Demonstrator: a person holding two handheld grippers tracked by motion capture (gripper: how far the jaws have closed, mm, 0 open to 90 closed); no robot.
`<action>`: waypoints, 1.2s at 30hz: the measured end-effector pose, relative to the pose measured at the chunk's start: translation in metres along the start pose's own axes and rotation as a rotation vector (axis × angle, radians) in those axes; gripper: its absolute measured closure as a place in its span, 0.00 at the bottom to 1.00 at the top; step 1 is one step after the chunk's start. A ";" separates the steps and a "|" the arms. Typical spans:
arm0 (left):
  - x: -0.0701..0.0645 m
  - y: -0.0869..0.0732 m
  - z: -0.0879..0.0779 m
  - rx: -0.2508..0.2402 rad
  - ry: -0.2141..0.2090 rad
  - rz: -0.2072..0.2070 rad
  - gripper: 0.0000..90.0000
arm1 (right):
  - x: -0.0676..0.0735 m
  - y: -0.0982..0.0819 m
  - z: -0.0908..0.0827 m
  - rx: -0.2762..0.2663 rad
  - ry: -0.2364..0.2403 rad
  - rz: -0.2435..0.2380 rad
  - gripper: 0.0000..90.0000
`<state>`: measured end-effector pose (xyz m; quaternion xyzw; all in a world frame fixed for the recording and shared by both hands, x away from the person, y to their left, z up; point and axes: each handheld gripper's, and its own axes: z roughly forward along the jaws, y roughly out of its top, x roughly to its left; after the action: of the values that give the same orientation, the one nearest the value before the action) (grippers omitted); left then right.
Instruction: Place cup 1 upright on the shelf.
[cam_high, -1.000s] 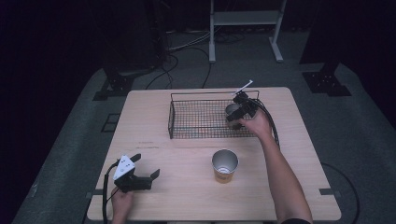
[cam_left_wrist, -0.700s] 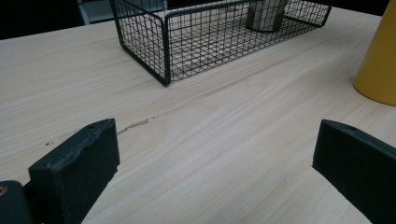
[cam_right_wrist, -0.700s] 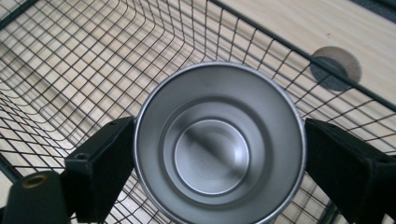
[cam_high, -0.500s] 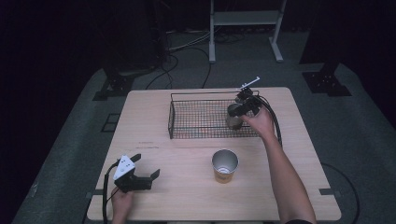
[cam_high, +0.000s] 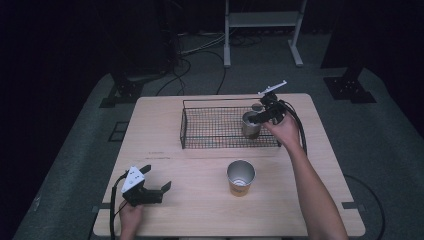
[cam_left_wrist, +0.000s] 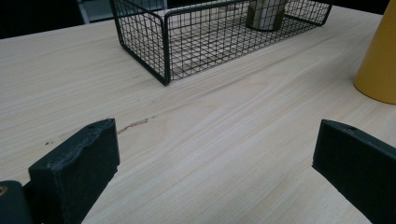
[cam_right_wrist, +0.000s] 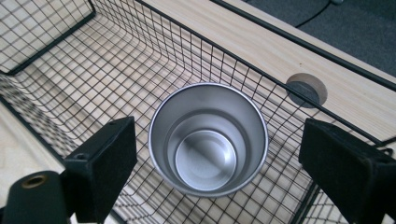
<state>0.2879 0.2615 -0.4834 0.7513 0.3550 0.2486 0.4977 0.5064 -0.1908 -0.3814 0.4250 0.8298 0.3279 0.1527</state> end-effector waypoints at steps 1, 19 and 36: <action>0.000 0.000 0.000 0.001 0.001 0.001 0.00 | 0.000 -0.002 -0.003 -0.005 0.003 0.001 0.13; -0.001 0.000 0.001 0.006 0.002 0.006 0.00 | -0.002 -0.048 -0.041 -0.077 0.035 0.001 0.13; -0.001 0.000 0.001 0.014 0.005 0.009 0.00 | 0.018 -0.094 -0.076 -0.107 0.084 -0.063 0.13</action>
<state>0.2878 0.2599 -0.4836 0.7556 0.3546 0.2503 0.4906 0.3983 -0.2477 -0.3884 0.3758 0.8298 0.3842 0.1505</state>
